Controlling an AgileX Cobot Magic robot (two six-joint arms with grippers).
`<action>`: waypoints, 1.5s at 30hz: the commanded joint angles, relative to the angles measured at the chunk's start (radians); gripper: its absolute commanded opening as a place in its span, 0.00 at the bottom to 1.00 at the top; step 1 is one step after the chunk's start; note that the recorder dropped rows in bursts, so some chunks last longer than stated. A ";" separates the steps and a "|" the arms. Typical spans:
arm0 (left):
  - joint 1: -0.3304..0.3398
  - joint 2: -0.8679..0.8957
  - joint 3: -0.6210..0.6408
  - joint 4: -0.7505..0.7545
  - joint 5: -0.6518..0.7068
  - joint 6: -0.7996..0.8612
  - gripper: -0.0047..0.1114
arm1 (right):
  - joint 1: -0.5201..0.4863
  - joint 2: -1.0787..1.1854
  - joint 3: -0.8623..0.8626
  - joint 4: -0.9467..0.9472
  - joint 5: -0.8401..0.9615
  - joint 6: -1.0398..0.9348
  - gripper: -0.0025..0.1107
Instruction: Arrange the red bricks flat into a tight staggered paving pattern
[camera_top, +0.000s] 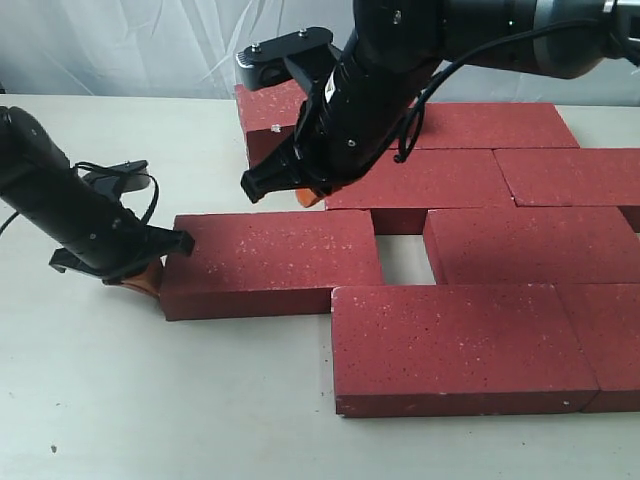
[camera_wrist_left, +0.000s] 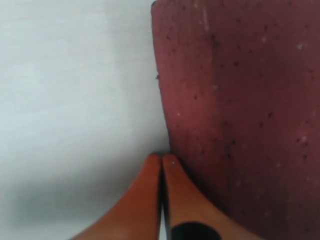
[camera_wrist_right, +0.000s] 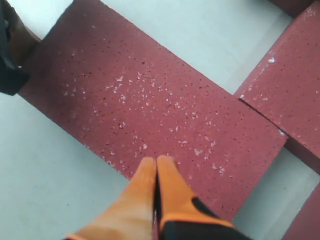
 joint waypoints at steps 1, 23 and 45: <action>-0.027 0.004 0.004 -0.032 -0.009 0.023 0.04 | -0.003 -0.012 0.002 -0.012 -0.022 0.003 0.02; -0.161 0.004 -0.003 -0.155 -0.156 0.065 0.04 | -0.003 -0.012 0.002 0.017 -0.034 0.005 0.02; -0.082 -0.010 -0.011 -0.154 -0.104 0.084 0.04 | -0.005 -0.012 0.002 0.004 -0.040 0.005 0.02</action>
